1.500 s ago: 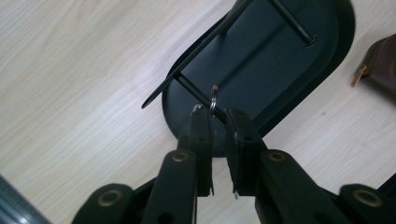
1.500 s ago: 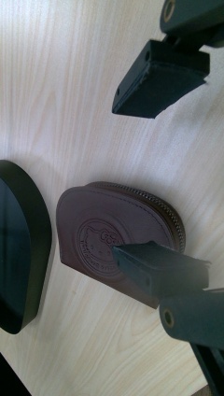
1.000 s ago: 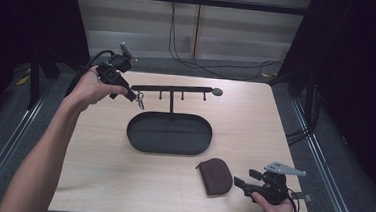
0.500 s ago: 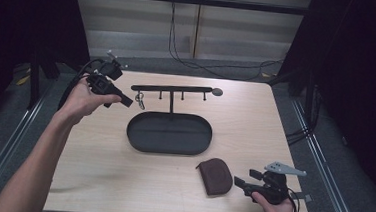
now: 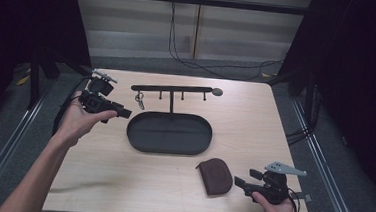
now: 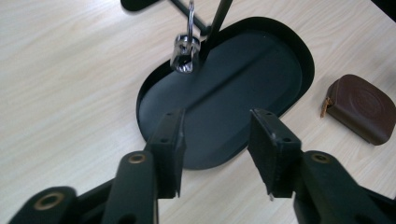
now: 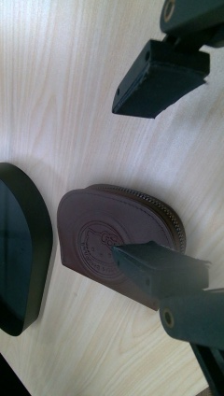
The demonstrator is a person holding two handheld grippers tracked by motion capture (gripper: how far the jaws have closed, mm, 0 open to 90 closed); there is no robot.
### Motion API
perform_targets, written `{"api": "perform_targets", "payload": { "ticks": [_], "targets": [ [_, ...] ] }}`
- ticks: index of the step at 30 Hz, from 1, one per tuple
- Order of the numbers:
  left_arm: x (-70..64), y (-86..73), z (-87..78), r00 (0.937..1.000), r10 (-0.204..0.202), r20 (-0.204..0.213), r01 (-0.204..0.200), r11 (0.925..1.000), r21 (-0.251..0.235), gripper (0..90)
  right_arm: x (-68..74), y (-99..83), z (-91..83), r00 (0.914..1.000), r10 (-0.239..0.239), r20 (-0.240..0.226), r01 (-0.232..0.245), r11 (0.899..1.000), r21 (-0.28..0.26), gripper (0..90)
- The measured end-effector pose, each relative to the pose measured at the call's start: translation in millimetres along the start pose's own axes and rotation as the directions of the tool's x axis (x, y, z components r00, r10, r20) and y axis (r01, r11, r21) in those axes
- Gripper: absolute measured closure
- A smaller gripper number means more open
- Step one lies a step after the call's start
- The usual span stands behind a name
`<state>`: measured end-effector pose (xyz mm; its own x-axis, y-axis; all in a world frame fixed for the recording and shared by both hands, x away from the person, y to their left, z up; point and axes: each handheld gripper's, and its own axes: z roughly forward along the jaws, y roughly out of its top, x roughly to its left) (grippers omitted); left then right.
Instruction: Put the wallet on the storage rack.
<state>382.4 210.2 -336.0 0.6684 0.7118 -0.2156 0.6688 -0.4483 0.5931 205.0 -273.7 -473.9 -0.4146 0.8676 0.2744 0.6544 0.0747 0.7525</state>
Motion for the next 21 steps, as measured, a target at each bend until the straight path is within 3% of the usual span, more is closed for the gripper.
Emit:
{"api": "perform_targets", "payload": {
  "ticks": [3,4,5,7,10,21],
  "targets": [
    [-1.6,-10.9,-0.1,0.9998,-0.018,-0.012,0.018,0.9992,-0.036,51.1,0.5,0.6,1.4,0.9999,-0.011,-0.005,0.011,1.000,0.006,26.7],
    [-3.4,-16.7,-1.3,0.9996,-0.023,-0.017,0.022,0.9981,-0.058,46.1,0.9,0.8,1.2,0.9999,-0.014,-0.002,0.014,1.000,0.008,26.7],
    [-3.4,-16.7,-1.3,0.9996,-0.023,-0.017,0.022,0.9981,-0.058,44.2,0.9,0.8,1.2,0.9999,-0.014,-0.002,0.014,1.000,0.008,26.7],
    [-7.5,-30.1,-0.8,0.9999,-0.007,-0.015,0.006,0.9945,-0.105,38.0,0.9,0.5,0.6,0.9999,-0.014,-0.004,0.014,1.000,0.006,26.8],
    [-11.2,-39.5,2.3,0.9998,-0.006,-0.017,0.005,0.9964,-0.084,30.3,0.9,0.5,0.5,0.9999,-0.012,-0.006,0.012,1.000,0.007,26.9],
    [-21.1,-86.2,10.7,0.9996,0.001,0.027,0.004,0.9860,-0.167,21.6,0.5,0.5,0.6,1.0000,-0.006,-0.007,0.006,1.000,0.006,27.1]
  ]
}}
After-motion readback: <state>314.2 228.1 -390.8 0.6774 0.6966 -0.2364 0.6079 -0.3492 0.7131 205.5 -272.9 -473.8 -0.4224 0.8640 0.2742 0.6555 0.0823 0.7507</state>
